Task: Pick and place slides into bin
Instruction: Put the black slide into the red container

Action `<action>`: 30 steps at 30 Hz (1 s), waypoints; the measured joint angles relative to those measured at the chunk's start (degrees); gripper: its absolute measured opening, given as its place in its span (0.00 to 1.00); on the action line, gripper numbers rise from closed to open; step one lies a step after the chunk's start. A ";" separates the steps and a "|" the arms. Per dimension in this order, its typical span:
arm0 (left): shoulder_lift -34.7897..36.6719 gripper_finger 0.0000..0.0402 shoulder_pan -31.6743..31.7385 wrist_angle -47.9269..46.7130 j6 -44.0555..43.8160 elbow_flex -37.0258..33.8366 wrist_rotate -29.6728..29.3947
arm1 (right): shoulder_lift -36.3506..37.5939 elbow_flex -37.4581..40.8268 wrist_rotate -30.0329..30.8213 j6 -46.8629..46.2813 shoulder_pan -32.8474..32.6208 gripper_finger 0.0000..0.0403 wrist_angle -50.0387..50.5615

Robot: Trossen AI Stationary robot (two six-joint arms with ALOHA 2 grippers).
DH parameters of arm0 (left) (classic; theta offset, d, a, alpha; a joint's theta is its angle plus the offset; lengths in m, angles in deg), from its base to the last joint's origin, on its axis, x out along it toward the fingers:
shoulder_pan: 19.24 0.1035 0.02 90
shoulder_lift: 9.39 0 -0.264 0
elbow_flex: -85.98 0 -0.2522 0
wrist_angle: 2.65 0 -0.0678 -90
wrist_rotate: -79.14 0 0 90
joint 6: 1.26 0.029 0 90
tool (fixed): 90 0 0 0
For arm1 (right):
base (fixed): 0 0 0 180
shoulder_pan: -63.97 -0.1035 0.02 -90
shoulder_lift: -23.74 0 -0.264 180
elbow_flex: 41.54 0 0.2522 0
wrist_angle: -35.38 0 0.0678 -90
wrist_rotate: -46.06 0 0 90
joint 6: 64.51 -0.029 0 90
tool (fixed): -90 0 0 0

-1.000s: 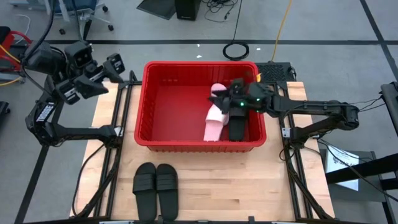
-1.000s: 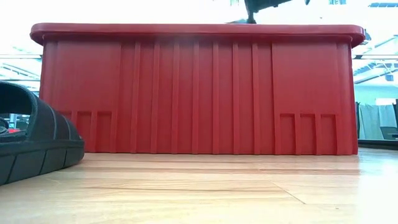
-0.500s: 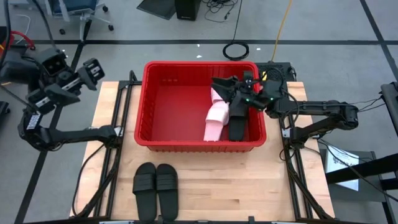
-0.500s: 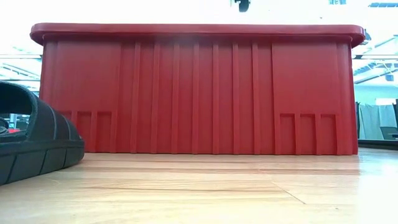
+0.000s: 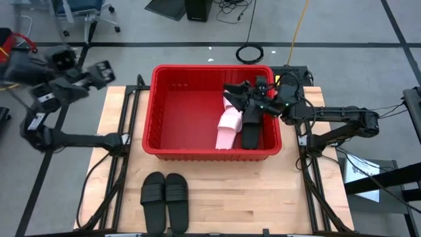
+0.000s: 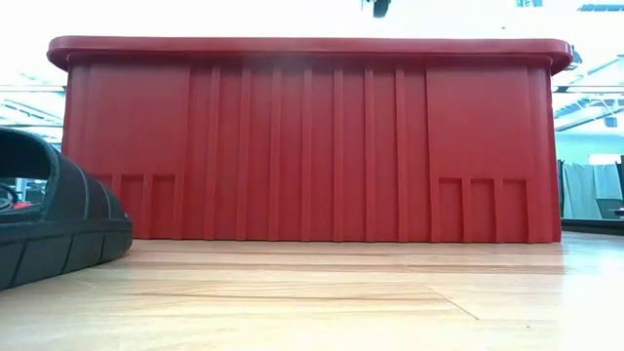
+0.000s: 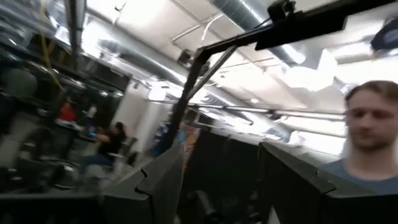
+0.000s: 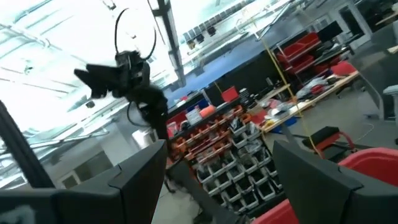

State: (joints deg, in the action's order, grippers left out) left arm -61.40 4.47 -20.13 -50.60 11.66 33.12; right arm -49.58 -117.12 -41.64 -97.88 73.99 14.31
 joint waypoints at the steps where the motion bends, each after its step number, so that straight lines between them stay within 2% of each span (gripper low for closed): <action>1: -0.97 0.53 -2.74 0.33 0.45 -0.03 -1.51 | 0.00 0.00 -0.80 0.00 0.00 0.70 0.31; 6: -7.84 0.53 -20.84 1.28 10.96 -0.06 -12.18 | 0.00 0.00 -4.28 -0.44 0.00 0.70 1.68; 10: -13.73 0.53 -31.32 1.09 18.68 -0.19 -14.58 | 0.00 0.00 -5.61 -0.60 0.00 0.70 2.10; 15: -17.24 0.53 -40.14 -3.76 20.39 -0.13 -23.30 | 0.00 0.00 -7.41 -1.05 0.02 0.70 2.10; 24: -20.52 0.53 -56.54 -21.17 18.53 -0.09 -50.41 | 0.02 0.00 -9.68 -2.14 0.01 0.70 3.74; 27: -23.06 0.53 -61.49 -25.16 15.19 -0.09 -55.67 | 0.02 0.00 -10.91 -3.43 0.02 0.70 4.03; 30: -25.97 0.53 -65.59 -27.82 11.24 -0.09 -58.48 | 0.02 0.00 -12.33 -3.47 0.00 0.70 5.59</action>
State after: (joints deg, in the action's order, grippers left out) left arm -87.37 -61.12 -47.95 -39.36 11.57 -25.36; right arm -49.56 -117.12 -53.96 -101.35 73.99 19.91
